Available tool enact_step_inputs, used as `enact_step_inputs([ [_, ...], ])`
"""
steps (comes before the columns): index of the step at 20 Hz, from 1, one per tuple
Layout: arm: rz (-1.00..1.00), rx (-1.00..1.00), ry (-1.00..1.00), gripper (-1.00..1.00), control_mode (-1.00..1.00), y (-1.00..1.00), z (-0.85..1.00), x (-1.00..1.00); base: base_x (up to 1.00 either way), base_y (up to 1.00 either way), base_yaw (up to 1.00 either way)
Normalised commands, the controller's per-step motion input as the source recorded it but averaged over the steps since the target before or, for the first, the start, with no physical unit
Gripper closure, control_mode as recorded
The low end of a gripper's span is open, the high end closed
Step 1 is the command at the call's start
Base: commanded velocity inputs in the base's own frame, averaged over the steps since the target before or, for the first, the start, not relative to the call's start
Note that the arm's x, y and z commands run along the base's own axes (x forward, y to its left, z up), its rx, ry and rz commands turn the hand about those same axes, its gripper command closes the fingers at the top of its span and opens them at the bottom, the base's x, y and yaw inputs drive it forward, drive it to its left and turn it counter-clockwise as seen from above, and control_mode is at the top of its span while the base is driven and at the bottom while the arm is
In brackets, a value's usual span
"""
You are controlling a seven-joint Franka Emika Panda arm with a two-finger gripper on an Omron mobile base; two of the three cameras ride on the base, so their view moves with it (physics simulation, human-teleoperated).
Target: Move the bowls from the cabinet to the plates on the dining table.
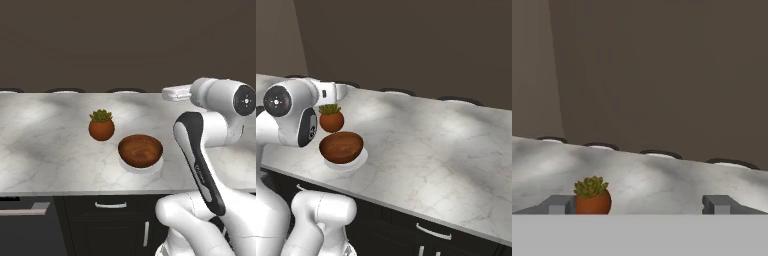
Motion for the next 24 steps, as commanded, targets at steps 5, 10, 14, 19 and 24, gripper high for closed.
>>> enact_step_inputs([
  [5,-0.11,0.03,-0.05,-1.00,-1.00,0.00,-0.02,-0.39,0.00,0.00,0.00],
  [10,-0.12,0.09,0.00,-1.00,-1.00,-0.08,0.22,-0.51,0.00,0.00,0.00],
  [14,-0.08,0.09,0.03,-1.00,-1.00,-0.08,0.23,-0.43,0.00,0.00,0.00],
  [19,-0.02,0.11,0.16,-1.00,-1.00,-0.10,0.27,-0.26,0.00,0.00,0.00],
  [24,0.00,0.09,0.24,-1.00,-1.00,-0.08,0.14,-0.13,0.00,0.00,0.00],
])
